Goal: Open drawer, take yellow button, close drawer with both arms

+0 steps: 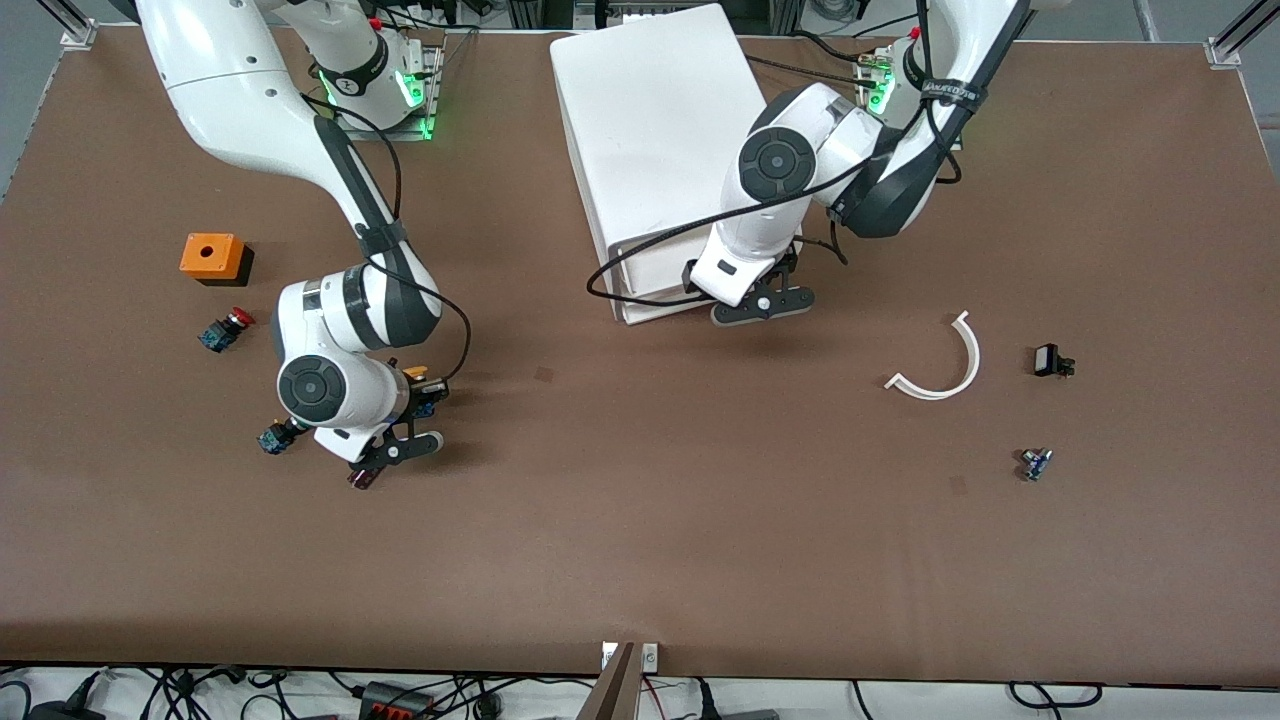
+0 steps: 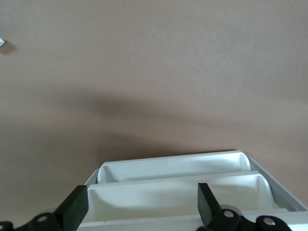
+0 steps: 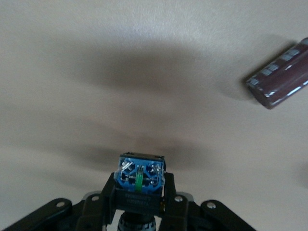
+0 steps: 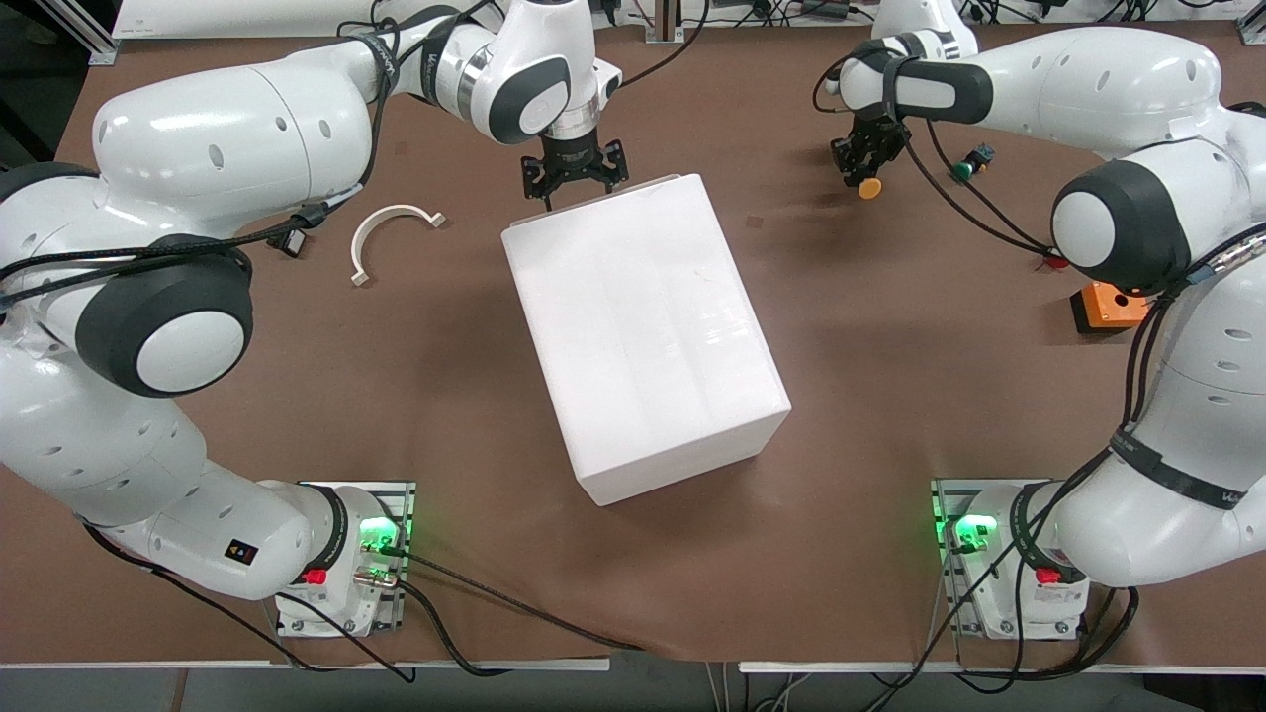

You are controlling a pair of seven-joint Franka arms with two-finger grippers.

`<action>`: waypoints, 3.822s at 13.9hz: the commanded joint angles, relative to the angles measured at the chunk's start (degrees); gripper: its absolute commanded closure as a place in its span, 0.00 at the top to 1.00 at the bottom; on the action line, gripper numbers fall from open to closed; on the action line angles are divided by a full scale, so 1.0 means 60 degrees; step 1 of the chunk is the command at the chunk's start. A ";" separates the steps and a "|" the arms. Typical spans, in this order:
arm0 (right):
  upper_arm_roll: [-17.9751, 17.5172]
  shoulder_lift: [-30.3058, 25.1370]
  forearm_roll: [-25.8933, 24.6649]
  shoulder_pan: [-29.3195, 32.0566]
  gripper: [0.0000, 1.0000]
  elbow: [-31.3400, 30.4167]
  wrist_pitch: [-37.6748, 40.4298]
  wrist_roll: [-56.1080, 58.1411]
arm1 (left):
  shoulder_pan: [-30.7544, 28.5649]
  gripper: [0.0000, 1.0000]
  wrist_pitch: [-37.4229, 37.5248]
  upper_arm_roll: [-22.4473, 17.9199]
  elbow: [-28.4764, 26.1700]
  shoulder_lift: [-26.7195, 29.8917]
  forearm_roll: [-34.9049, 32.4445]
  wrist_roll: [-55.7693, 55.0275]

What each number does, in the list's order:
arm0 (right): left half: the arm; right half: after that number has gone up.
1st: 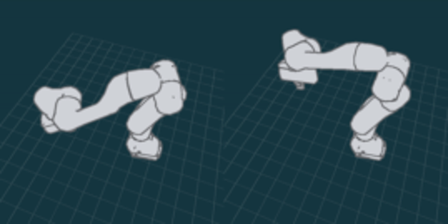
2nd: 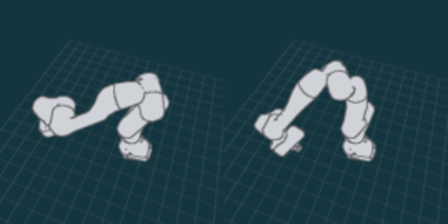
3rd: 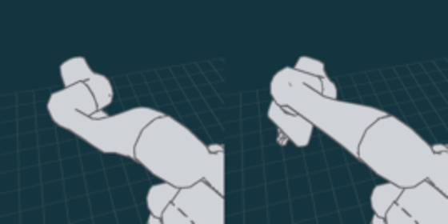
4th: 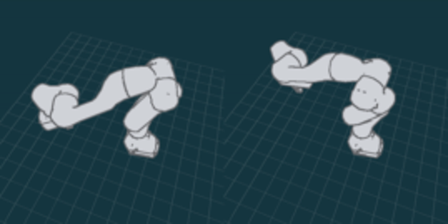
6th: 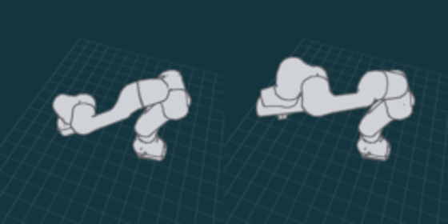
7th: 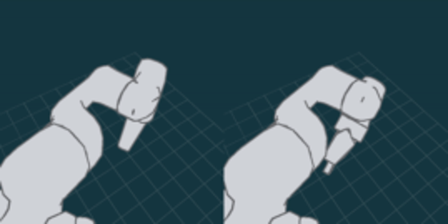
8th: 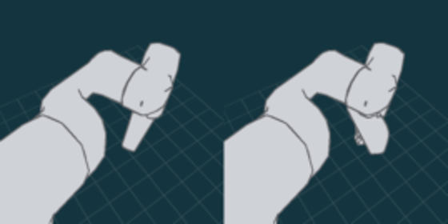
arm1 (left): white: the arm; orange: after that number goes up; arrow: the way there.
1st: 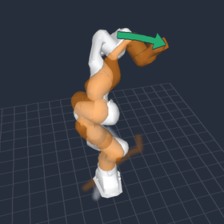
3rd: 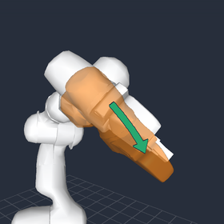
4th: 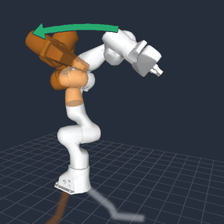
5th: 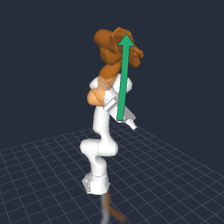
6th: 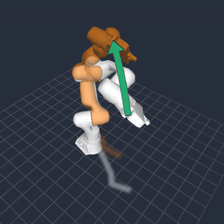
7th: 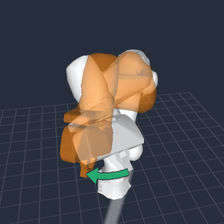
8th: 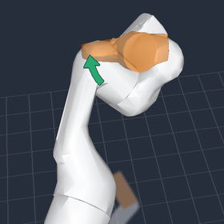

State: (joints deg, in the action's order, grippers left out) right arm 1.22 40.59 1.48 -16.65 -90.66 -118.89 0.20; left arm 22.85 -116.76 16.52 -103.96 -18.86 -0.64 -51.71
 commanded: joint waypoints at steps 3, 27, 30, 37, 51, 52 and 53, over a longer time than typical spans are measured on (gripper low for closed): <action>-0.0071 0.0134 0.0119 0.0094 0.13 -0.0212 -0.0370 0.0027 | -0.0132 1.00 0.0006 0.0440 -0.0559 0.0477 0.0326 -0.0404; 0.1876 -0.3616 0.0163 0.0490 1.00 0.1737 0.3336 -0.0092 | -0.1798 1.00 0.2497 0.0660 0.2383 0.0492 -0.1226 0.2283; 0.2009 -0.3864 0.0294 0.0650 1.00 0.1751 0.3351 -0.0077 | -0.2999 1.00 0.3021 0.0675 0.2779 0.0594 -0.1226 0.4539; 0.1323 -0.4273 0.0471 0.2186 1.00 0.2733 0.4845 -0.0106 | -0.4045 1.00 0.4562 -0.0446 0.3602 0.1324 -0.0803 0.8293; 0.0515 -0.6091 -0.0086 0.2921 1.00 0.0185 0.4420 0.0216 | -0.3574 1.00 0.3887 -0.2606 0.0964 0.3758 0.0195 0.9630; 0.0515 -0.6120 -0.0086 0.2921 1.00 0.0097 0.4405 0.0216 | -0.3603 1.00 0.3903 -0.2606 0.0979 0.3758 0.0195 0.9659; 0.0515 -0.6164 -0.0086 0.2936 1.00 0.0009 0.4391 0.0231 | -0.3618 1.00 0.3904 -0.2606 0.0979 0.3758 0.0195 0.9674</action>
State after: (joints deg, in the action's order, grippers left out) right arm 5.34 5.83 1.69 0.03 -87.28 -91.18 0.58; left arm 0.63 -93.62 1.57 -97.00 2.16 0.41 6.83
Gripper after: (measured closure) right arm 0.000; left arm 0.000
